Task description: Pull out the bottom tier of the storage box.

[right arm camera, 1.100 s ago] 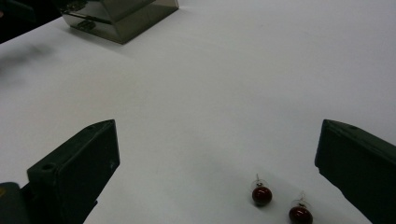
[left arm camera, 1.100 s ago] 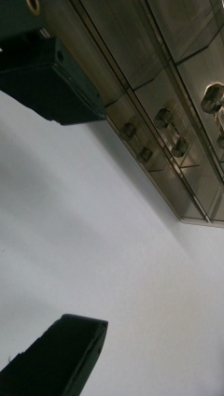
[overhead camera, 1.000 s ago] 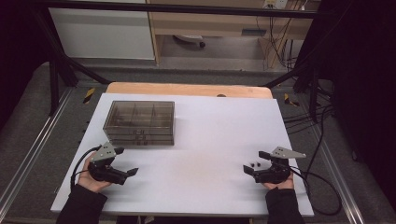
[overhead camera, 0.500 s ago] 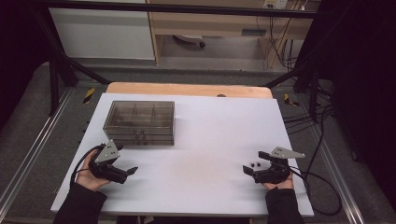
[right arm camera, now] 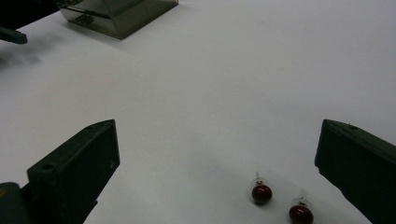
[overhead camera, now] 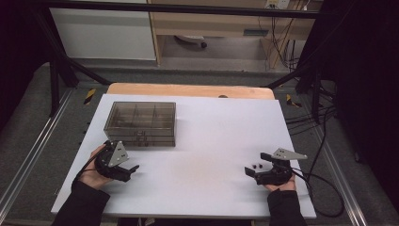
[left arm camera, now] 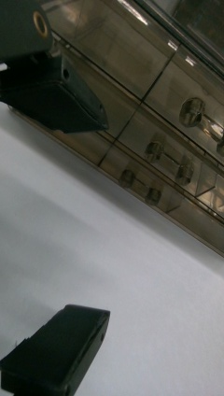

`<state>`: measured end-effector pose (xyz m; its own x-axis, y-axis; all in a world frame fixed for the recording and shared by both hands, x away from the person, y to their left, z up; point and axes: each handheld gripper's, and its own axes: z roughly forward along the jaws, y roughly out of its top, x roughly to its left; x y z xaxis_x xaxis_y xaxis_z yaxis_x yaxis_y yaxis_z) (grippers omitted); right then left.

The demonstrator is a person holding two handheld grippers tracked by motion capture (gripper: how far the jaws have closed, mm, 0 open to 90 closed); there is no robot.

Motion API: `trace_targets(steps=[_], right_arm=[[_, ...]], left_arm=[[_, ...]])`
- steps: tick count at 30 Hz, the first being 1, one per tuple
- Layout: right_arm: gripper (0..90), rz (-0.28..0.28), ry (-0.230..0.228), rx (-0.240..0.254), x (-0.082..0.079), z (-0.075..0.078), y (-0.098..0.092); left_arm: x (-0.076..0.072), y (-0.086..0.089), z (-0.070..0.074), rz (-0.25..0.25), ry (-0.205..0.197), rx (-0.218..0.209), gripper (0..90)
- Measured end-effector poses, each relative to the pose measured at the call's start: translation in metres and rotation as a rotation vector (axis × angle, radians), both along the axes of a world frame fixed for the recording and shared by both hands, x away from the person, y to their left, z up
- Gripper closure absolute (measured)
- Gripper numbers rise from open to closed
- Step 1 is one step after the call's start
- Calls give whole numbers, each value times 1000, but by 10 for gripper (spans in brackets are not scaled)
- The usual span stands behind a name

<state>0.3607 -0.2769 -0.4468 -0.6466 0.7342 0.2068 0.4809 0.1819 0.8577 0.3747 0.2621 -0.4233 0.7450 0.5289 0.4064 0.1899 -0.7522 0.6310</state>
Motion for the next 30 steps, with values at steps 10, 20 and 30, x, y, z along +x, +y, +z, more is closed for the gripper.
trace_targets(steps=[10,20,30], right_arm=[[5,-1,-4,-1,0,0,0],[4,-3,-4,0,0,1,-1],[5,-3,-6,-4,0,1,-1]], left_arm=[[3,-8,-8,-5,-98,108,200],[3,-14,-17,-16,-196,210,303],[2,-18,-22,-29,-263,277,392]])
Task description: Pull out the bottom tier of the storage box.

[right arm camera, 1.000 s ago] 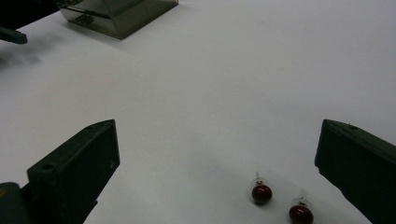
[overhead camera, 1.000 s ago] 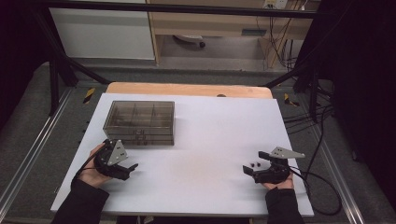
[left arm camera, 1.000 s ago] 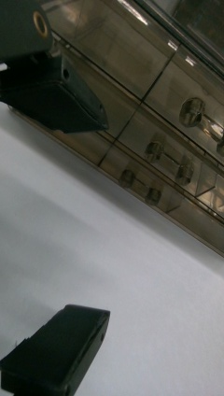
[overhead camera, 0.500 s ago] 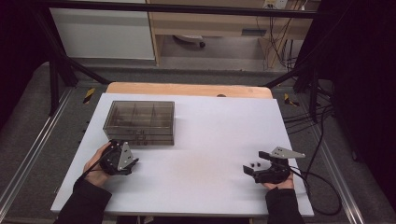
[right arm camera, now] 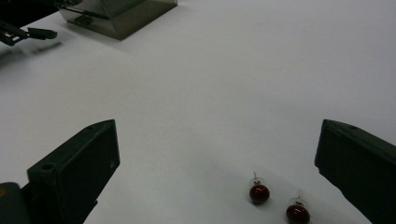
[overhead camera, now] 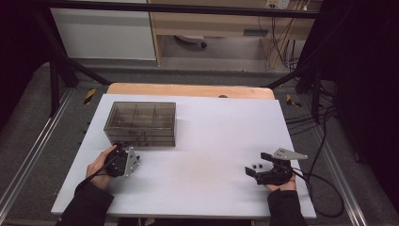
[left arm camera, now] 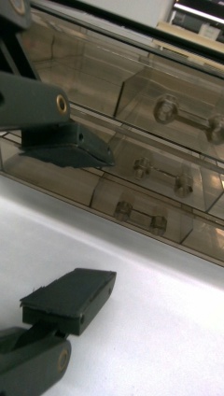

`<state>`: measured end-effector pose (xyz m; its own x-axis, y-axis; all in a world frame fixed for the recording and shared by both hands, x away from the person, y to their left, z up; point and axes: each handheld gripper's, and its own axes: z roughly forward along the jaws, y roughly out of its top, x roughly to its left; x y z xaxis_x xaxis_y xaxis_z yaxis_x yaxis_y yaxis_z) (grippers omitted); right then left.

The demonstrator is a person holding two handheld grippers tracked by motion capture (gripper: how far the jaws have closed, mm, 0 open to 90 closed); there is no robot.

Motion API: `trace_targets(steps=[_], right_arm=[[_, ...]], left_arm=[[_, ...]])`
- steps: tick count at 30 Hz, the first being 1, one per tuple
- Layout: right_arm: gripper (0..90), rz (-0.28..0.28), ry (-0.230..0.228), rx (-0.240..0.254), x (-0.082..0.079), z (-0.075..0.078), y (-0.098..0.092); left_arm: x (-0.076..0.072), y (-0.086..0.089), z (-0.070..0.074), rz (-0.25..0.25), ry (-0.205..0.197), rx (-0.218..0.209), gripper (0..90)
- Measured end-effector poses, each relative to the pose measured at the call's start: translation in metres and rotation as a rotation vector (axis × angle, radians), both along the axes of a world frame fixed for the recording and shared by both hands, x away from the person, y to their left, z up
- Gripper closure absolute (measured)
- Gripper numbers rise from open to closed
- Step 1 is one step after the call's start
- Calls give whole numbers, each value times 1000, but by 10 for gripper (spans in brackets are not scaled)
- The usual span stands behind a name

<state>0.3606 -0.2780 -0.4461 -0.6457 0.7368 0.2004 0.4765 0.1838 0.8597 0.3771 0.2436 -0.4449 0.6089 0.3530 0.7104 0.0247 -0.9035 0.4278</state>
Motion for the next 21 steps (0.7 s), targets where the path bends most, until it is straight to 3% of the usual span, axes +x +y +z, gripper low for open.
trace_targets(steps=[10,21], right_arm=[[4,-2,0,1,0,0,0],[5,0,-1,-1,0,0,0]], left_arm=[[1,-7,-8,-23,-52,79,466],[4,-12,-15,-38,-93,127,519]])
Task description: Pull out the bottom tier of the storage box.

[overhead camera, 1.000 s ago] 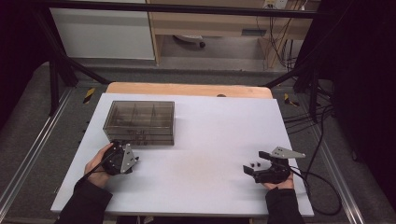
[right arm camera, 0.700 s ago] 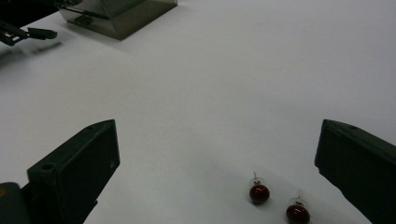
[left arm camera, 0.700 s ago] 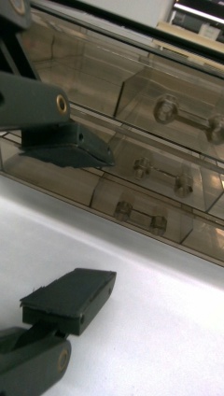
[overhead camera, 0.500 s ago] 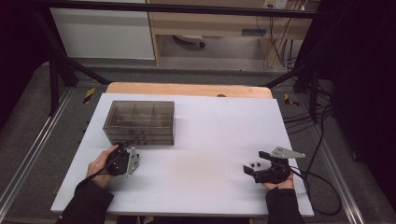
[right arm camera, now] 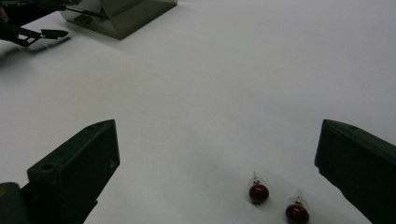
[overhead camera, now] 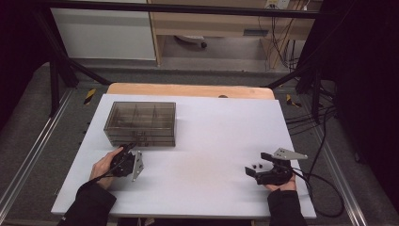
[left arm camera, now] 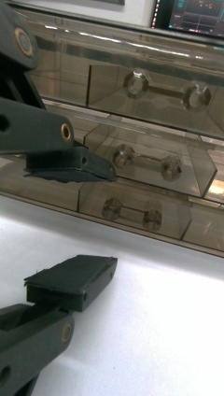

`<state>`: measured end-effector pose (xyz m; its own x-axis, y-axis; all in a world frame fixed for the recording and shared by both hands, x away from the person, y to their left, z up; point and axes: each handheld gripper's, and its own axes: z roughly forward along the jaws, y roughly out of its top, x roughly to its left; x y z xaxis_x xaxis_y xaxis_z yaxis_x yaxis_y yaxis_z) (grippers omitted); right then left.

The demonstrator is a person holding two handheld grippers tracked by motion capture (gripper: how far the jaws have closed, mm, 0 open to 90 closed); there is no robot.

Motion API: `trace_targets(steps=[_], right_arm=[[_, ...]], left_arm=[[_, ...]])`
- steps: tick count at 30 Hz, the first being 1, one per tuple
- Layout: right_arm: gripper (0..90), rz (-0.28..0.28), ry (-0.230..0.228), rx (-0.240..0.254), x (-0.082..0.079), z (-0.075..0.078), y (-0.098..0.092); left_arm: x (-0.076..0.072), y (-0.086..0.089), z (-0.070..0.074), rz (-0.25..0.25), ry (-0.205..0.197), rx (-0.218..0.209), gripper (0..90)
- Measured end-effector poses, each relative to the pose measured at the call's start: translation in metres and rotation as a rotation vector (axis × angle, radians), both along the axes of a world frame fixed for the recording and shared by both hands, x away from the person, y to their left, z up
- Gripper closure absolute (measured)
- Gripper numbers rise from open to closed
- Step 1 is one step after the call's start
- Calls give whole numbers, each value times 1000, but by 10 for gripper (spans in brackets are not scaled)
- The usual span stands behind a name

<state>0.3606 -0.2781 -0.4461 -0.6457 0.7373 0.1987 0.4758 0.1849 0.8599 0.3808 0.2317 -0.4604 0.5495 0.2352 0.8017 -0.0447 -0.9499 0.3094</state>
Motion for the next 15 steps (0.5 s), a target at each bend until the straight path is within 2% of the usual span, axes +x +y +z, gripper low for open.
trace_targets(steps=[6,15], right_arm=[[5,-1,1,-1,0,0,0],[4,-2,1,0,0,0,0]], left_arm=[[0,-3,-4,-10,-17,27,552],[1,-6,-8,-15,-67,63,614]])
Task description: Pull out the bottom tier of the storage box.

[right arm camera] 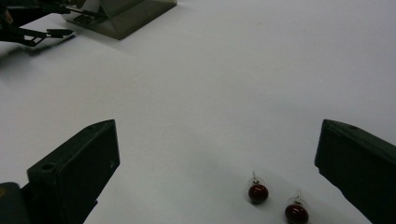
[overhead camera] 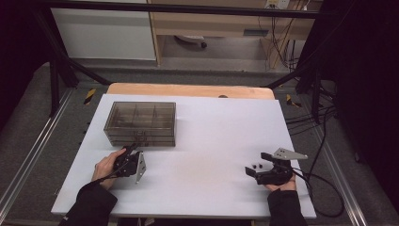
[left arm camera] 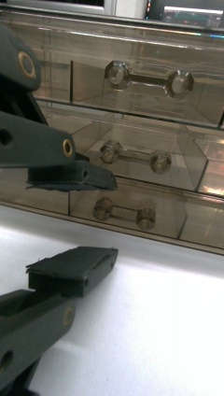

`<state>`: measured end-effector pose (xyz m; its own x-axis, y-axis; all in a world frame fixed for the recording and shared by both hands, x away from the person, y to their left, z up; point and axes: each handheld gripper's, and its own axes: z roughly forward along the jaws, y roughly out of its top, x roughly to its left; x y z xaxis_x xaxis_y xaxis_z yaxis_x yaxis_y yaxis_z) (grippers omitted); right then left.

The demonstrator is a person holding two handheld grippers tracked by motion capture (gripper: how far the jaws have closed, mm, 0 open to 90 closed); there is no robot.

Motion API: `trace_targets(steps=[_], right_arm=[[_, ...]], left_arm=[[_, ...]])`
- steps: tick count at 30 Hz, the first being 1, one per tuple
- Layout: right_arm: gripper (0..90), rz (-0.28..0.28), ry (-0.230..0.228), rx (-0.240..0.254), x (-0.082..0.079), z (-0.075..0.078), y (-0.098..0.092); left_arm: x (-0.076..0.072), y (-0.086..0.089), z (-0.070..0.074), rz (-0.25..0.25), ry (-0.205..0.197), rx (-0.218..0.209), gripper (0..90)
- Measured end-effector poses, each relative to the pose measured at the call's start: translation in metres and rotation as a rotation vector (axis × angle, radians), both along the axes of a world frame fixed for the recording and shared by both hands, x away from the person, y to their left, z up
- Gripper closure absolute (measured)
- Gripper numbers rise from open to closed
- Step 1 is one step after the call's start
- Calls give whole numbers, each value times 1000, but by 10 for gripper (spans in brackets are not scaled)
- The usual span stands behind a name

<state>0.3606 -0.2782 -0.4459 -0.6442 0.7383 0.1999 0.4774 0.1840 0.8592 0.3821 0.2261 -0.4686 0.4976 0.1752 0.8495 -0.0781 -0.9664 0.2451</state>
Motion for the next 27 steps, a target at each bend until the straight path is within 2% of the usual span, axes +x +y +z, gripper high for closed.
trace_targets(steps=[9,10,16,18,22,27], right_arm=[[5,-2,1,0,0,0,0],[4,-1,-1,0,0,0,0],[4,-1,1,0,0,0,0],[4,-1,1,1,0,0,0],[4,-2,0,1,0,0,0],[5,-2,0,0,0,0,0]], left_arm=[[1,-2,-5,-2,-32,23,667],[1,-1,-7,-5,-46,27,675],[3,0,-12,-1,-71,45,705],[4,0,-15,1,-90,61,709],[4,-1,-16,-3,-102,59,719],[3,-3,-19,-16,-131,82,719]])
